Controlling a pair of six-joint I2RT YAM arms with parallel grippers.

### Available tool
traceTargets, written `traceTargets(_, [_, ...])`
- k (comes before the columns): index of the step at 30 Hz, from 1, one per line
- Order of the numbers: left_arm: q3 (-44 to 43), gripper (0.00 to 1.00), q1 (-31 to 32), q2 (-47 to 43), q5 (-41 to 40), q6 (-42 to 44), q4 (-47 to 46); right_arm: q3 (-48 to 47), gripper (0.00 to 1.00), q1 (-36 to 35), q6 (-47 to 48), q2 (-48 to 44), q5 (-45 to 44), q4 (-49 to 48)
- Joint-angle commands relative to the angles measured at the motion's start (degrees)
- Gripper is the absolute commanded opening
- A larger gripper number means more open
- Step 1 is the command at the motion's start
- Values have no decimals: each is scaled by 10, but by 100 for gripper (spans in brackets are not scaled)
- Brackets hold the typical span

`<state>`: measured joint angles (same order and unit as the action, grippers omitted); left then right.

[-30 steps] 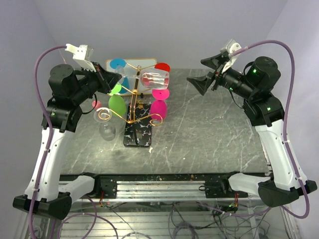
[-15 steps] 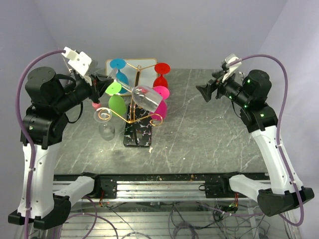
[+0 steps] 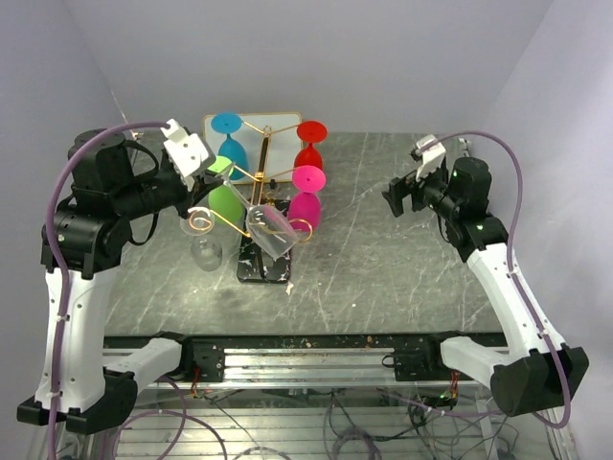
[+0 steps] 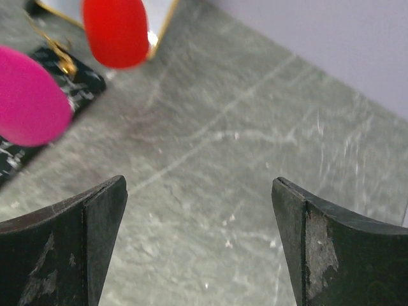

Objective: Place the wine glass upside down on the wine glass rack

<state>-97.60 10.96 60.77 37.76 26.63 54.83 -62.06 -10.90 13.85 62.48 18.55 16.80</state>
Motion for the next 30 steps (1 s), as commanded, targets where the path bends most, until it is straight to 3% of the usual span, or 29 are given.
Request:
traceTargets(1, [-2,7,3,-20,24,81,19,71,95,46,0,-29,4,-56])
traceTargets(13, [42,7,41,-29,-19,129,-21,99,95,133,-7,-41,81,-48])
traceTargets(16, [34,7,87,-19,-74,131,-25,99,95,137,-5,-34,82,-47])
traceTargets(21, [32,7,230,4,-214,129,-19,102,95,146,-5,-29,84,-46])
traceTargets(30, [33,7,265,14,-226,220,22,104,95,152,1,-22,89,-39])
